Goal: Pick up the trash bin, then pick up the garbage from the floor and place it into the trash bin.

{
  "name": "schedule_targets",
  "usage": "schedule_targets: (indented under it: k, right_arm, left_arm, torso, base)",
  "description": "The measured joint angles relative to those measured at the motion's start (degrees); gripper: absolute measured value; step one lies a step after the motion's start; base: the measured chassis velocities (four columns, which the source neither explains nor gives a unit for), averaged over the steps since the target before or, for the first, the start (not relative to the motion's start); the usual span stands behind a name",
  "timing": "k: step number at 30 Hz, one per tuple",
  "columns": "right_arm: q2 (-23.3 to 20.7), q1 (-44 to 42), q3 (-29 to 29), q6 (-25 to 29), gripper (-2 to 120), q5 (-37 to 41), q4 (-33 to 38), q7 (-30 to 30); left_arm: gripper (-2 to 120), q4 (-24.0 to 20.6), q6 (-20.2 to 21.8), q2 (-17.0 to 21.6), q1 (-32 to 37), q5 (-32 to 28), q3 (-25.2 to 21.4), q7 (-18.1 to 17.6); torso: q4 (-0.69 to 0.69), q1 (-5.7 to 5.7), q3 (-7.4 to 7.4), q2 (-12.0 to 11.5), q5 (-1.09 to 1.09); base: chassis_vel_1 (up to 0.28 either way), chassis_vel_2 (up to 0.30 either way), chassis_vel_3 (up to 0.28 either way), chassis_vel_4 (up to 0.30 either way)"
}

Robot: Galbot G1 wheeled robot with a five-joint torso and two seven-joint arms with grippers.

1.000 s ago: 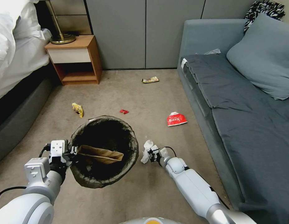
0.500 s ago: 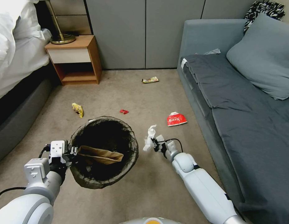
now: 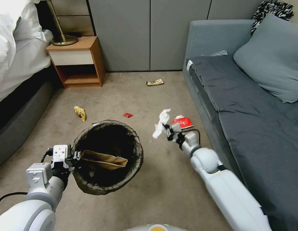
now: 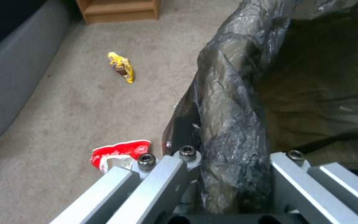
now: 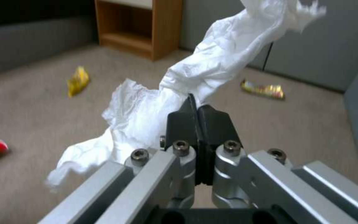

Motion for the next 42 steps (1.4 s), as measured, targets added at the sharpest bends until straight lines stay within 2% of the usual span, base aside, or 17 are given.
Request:
schedule_targets:
  k: [5, 7, 9, 10, 13, 17, 21, 27, 30, 33, 42]
  right_arm:
    - [-4.63, 1.55, 0.58, -0.64, 0, 5.11, 6.92, 0.21]
    - [-5.16, 1.77, 0.57, -0.82, 0, 6.05, 7.68, 0.15]
    - [-8.36, 3.18, -0.19, -2.68, 0, 12.86, 12.86, -1.01]
    - [-8.36, 3.18, -0.19, -2.68, 0, 12.86, 12.86, -1.01]
    - [-11.49, 5.70, -2.01, -6.07, 0, 20.53, 19.68, -1.12]
    - [-12.38, 7.63, -3.44, -6.98, 0, 24.66, 22.41, -0.64]
    - [-12.93, 12.91, -8.41, -8.08, 0, 32.32, 26.65, 0.09]
    - [-13.30, 16.12, -14.67, -9.67, 0, 33.31, 28.51, 0.21]
    - [-13.41, 16.39, -15.71, -9.97, 0, 33.28, 28.82, 0.21]
    - [-14.37, 17.06, -20.50, -11.25, 0, 32.74, 30.50, 0.10]
    - [-15.16, 16.87, -23.52, -11.89, 0, 30.60, 30.55, -0.69]
  left_arm:
    - [1, 0.00, 0.06, 0.32, -0.01, 0.00, 0.31, 0.01]
    - [1, 0.00, 0.07, 0.37, -0.01, -0.01, 0.33, 0.01]
    - [1, 0.00, 0.11, 0.72, -0.01, -0.08, 0.43, 0.01]
    - [1, 0.00, 0.11, 0.72, -0.01, -0.08, 0.43, 0.01]
    - [1, 0.00, 0.19, 1.12, -0.09, -0.24, 0.54, 0.01]
    - [1, 0.00, 0.21, 1.16, -0.30, -0.25, 0.61, 0.01]
    - [1, 0.00, 0.29, 0.70, -0.54, 0.05, 1.28, 0.01]
    - [1, 0.00, 0.31, 0.75, -0.69, 0.18, 1.47, 0.01]
    - [1, 0.00, 0.32, 0.80, -0.73, 0.18, 1.46, 0.01]
    - [1, 0.00, 0.33, 0.87, -0.90, 0.17, 1.55, 0.01]
    - [1, 0.00, 0.33, 0.82, -0.93, 0.17, 1.62, 0.06]
  torso:
    - [0.00, 0.00, 0.00, 0.00, 0.00]
    - [-0.01, 0.00, 0.00, 0.00, 0.00]
    - [0.00, 0.00, 0.00, 0.00, 0.00]
    - [0.00, 0.00, 0.00, 0.00, 0.00]
    - [0.00, 0.00, 0.00, 0.00, -0.02]
    - [-0.01, 0.00, 0.00, 0.00, -0.02]
    - [0.00, 0.00, 0.00, 0.00, -0.01]
    - [0.01, 0.00, 0.00, 0.00, -0.02]
    - [0.00, 0.00, 0.00, 0.00, -0.01]
    - [0.00, 0.00, 0.00, 0.00, -0.01]
    - [0.00, 0.00, 0.00, 0.00, -0.01]
  base:
    - [0.000, 0.000, 0.000, 0.000]
    - [0.000, 0.000, 0.000, 0.000]
    - [0.000, 0.000, 0.000, 0.000]
    - [0.000, 0.000, 0.000, 0.000]
    - [0.000, 0.000, 0.000, 0.000]
    - [0.000, 0.000, 0.000, 0.000]
    - [0.000, 0.000, 0.000, 0.000]
    - [0.000, 0.000, 0.000, 0.000]
    - [0.000, 0.000, 0.000, 0.000]
    - [0.000, 0.000, 0.000, 0.000]
    - [0.000, 0.000, 0.000, 0.000]
